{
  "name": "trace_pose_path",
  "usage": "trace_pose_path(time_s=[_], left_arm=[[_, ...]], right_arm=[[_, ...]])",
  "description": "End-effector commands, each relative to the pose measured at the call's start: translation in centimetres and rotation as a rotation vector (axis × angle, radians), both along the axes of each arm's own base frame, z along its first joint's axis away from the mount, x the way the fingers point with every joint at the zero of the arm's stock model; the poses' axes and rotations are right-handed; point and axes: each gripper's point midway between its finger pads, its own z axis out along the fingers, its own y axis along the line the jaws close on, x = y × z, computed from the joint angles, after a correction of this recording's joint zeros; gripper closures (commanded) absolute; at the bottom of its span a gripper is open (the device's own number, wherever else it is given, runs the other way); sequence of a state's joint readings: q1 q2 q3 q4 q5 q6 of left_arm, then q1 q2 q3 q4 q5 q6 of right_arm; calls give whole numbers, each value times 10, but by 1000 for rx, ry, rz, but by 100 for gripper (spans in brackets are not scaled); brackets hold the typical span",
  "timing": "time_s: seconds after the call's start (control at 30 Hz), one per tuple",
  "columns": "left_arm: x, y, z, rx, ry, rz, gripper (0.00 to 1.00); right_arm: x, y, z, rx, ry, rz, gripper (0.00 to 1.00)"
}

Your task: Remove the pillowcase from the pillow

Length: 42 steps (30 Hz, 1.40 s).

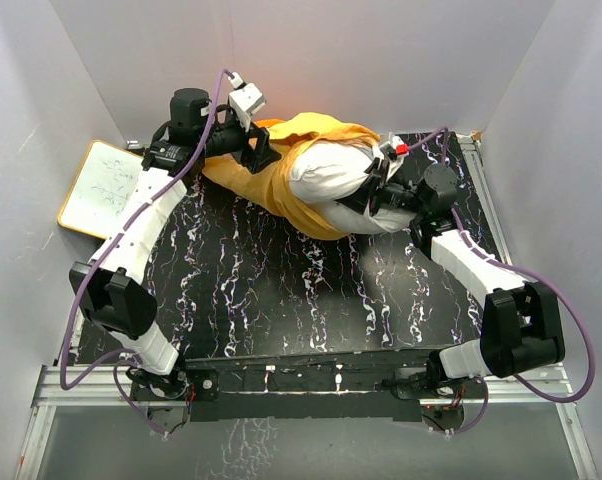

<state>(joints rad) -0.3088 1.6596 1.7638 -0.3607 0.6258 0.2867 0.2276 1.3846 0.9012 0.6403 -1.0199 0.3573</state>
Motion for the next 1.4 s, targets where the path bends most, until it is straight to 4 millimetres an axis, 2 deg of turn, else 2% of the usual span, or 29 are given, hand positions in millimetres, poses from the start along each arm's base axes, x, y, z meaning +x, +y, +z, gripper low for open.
trace_pose_path(time_s=[0.0, 0.1, 0.2, 0.23, 0.4, 0.43, 0.5, 0.53, 0.7, 0.8, 0.87, 0.97, 1.07, 1.2, 1.27, 1.3, 1.37], left_arm=[[-9, 0, 27, -33, -102, -36, 32], [1, 5, 19, -25, -90, -20, 49], [4, 7, 3, -3, -37, -30, 72], [4, 8, -3, 6, -19, -33, 76], [-6, 8, -23, 14, 70, -62, 79], [-8, 8, -25, 17, 83, -69, 84], [-8, 13, -34, 60, 77, -67, 99], [-4, 21, -38, 98, 51, -41, 100], [28, 79, -63, 266, -36, 145, 100], [36, 112, -73, 306, -42, 201, 100], [37, 127, -77, 319, -48, 225, 100], [37, 141, -86, 339, -53, 246, 100], [37, 157, -99, 383, -47, 269, 100], [32, 176, -117, 453, -35, 283, 100], [25, 171, -110, 415, -28, 261, 100], [20, 163, -100, 376, -27, 237, 95], [4, 143, -77, 294, -29, 151, 38]], right_arm=[[-29, 6, 29, 34, -67, 139, 92], [-31, 7, 33, 39, -56, 152, 92], [-36, 6, 41, 57, -64, 161, 92], [-38, 6, 44, 65, -71, 164, 92], [-41, 5, 50, 80, -90, 161, 92], [-40, 5, 51, 81, -95, 154, 92], [-37, 4, 51, 84, -91, 137, 92], [-34, 3, 51, 87, -87, 122, 92], [-25, -13, 68, 166, -96, 25, 92], [-28, -31, 85, 271, -106, 2, 92], [-30, -43, 94, 351, -91, 3, 92], [-33, -63, 105, 474, -73, 18, 92], [-32, -77, 108, 538, -68, 20, 92], [-22, -80, 110, 528, -53, -46, 92], [-17, -79, 113, 490, -55, -77, 92], [-15, -78, 114, 475, -53, -83, 92], [-15, -75, 117, 468, -51, -72, 92]])
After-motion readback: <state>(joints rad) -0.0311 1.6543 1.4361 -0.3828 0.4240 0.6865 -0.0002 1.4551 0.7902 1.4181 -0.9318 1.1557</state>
